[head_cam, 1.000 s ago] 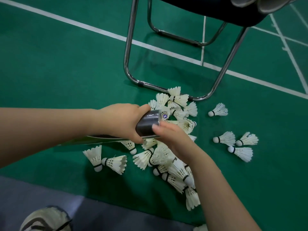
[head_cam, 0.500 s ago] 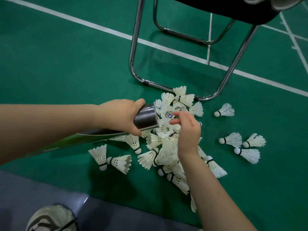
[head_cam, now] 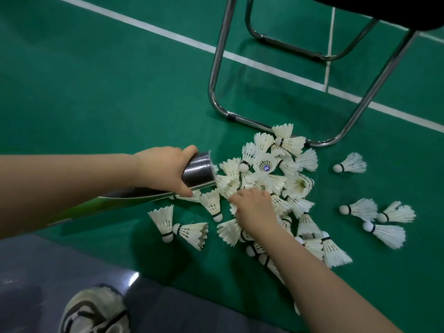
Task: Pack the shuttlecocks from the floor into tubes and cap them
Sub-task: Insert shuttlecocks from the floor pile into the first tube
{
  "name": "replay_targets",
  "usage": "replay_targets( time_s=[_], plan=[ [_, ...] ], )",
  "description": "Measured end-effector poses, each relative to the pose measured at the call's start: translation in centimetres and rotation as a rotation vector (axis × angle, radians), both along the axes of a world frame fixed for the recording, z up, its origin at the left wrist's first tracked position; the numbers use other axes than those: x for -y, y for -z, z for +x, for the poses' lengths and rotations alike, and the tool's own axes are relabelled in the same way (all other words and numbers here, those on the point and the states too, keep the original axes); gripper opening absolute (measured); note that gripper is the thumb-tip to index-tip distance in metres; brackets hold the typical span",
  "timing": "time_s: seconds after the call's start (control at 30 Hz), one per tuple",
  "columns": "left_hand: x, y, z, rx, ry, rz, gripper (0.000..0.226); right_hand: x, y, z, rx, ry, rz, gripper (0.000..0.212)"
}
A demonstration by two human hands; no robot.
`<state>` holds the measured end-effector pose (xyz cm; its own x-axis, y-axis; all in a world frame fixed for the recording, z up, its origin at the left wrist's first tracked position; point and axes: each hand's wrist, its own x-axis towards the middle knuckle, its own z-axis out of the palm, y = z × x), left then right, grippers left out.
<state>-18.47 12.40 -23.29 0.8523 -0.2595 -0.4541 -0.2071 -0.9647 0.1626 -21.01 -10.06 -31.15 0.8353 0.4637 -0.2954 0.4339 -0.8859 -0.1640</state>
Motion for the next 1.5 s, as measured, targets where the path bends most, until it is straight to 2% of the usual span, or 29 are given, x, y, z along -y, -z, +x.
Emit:
replay_targets(
  time_s=[0.13, 0.2, 0.27, 0.37, 0.5, 0.57, 0.67, 0.87, 1.0, 1.23, 1.4, 1.5],
  plan=[
    [-0.3, 0.3, -0.1, 0.010, 0.007, 0.011, 0.080, -0.4, 1.6, 0.6, 0.087, -0.372, -0.456, 0.025],
    [-0.4, 0.5, -0.1, 0.007, 0.012, 0.014, 0.082, -0.3, 1.9, 1.2, 0.110, -0.427, -0.554, 0.019],
    [-0.6, 0.7, -0.1, -0.004, 0.004, 0.015, 0.084, -0.3, 1.7, 1.8, 0.115, -0.400, -0.545, 0.014],
    [-0.6, 0.8, 0.1, -0.013, 0.002, 0.003, 0.083, -0.3, 0.8, 2.4, 0.153, -0.255, -0.287, 0.013],
    [-0.3, 0.7, 0.4, 0.003, 0.012, -0.014, 0.080, 0.3, -1.0, 2.9, 0.174, 0.390, 0.401, 0.025],
    [-0.1, 0.8, 0.5, -0.002, 0.018, -0.007, 0.080, 0.2, -1.8, 2.7, 0.154, 0.637, 0.722, 0.029],
    [0.4, 0.6, 0.3, -0.007, 0.033, 0.001, 0.079, -0.8, -3.3, 2.1, 0.175, 0.744, 0.982, 0.031],
    [1.2, -0.2, -0.1, 0.017, 0.031, -0.027, 0.078, -2.8, -5.8, 0.0, 0.122, 0.878, 1.222, 0.037],
    [1.7, -0.7, -0.3, 0.038, 0.022, -0.063, 0.079, -2.7, -6.0, -1.2, 0.024, 0.966, 1.274, 0.032],
    [3.1, -1.4, -1.0, 0.049, 0.075, -0.067, 0.081, -1.4, -7.8, -1.5, -0.424, 0.676, 1.281, 0.028],
    [3.5, -1.9, -1.0, 0.056, 0.069, -0.100, 0.081, -0.3, -8.5, -1.0, -0.417, 0.779, 1.346, 0.033],
    [3.8, -2.0, -1.0, 0.057, 0.071, -0.110, 0.080, 0.0, -8.5, -0.8, -0.373, 0.778, 1.329, 0.028]
  ],
)
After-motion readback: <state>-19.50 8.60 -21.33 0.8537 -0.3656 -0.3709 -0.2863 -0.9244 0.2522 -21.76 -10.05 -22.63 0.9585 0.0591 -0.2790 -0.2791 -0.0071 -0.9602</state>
